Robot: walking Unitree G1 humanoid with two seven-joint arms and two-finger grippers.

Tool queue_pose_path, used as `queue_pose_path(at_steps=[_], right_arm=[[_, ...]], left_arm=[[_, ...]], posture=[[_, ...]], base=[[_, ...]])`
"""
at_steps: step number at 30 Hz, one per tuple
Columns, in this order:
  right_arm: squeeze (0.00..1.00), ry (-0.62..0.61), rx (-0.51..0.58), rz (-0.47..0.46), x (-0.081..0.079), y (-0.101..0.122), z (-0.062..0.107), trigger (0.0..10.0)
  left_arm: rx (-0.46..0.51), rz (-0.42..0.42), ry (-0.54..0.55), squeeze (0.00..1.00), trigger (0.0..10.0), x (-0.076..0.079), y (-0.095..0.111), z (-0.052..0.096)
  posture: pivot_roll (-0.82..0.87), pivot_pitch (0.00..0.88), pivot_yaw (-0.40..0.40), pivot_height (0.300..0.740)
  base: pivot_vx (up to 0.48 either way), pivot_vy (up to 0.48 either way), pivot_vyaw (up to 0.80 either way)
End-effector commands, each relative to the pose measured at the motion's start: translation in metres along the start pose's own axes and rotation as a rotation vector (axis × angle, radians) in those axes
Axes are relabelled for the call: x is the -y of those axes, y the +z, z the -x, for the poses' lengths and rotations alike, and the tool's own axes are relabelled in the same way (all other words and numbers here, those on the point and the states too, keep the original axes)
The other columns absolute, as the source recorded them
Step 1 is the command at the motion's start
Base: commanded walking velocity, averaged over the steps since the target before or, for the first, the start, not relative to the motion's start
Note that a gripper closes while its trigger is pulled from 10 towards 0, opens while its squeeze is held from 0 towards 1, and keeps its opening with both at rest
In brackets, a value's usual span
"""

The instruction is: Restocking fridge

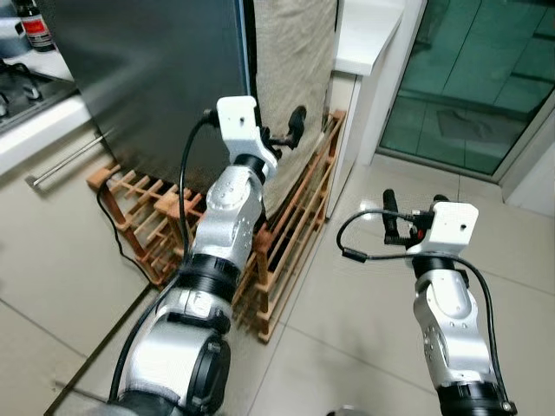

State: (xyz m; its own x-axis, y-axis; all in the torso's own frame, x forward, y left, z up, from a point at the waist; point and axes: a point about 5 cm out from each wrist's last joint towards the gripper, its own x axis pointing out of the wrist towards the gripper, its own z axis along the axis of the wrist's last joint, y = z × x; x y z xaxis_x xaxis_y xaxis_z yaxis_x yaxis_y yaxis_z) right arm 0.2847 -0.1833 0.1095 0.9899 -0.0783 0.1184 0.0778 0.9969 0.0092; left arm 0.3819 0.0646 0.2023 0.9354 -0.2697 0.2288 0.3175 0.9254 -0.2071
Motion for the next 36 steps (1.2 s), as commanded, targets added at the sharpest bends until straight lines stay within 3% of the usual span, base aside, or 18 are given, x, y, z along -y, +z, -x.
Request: queue_pose_path(at_steps=[1,10,20,24,29,36], right_arm=[[0.01,-0.008,0.009,-0.001,0.001,0.004,0.003,10.0],[0.0,-0.021,-0.006,0.012,0.007,0.002,0.012,10.0],[0.0,-0.028,-0.008,0.017,0.007,0.005,0.015,10.0],[0.0,-0.028,-0.011,0.017,0.007,0.005,0.017,10.0],[0.0,-0.037,-0.015,0.021,0.01,0.005,0.018,10.0],[0.0,-0.032,-0.019,0.023,0.009,0.005,0.017,10.0]], left_arm=[[0.013,-0.035,0.039,0.0,10.0,-0.005,0.008,-0.006],[0.02,-0.019,0.034,0.0,10.0,-0.003,0.009,-0.011],[-0.013,0.043,0.003,0.0,10.0,0.015,0.008,-0.022],[-0.052,0.087,0.081,0.0,10.0,0.006,0.005,-0.023],[-0.037,0.064,0.099,0.0,10.0,-0.002,0.006,-0.022],[-0.048,0.062,0.065,0.0,10.0,0.006,0.0,-0.021]], posture=[[-0.21,0.0,0.062,0.74],[-0.23,0.0,0.063,0.74],[-0.24,0.0,0.072,0.74],[-0.25,0.0,0.077,0.74],[-0.25,0.0,0.079,0.74],[-0.24,0.0,0.07,0.74]], base=[[0.0,0.0,0.0],[0.0,0.0,0.0],[0.0,0.0,0.0],[0.0,0.0,0.0],[0.0,0.0,0.0],[0.0,0.0,0.0]])
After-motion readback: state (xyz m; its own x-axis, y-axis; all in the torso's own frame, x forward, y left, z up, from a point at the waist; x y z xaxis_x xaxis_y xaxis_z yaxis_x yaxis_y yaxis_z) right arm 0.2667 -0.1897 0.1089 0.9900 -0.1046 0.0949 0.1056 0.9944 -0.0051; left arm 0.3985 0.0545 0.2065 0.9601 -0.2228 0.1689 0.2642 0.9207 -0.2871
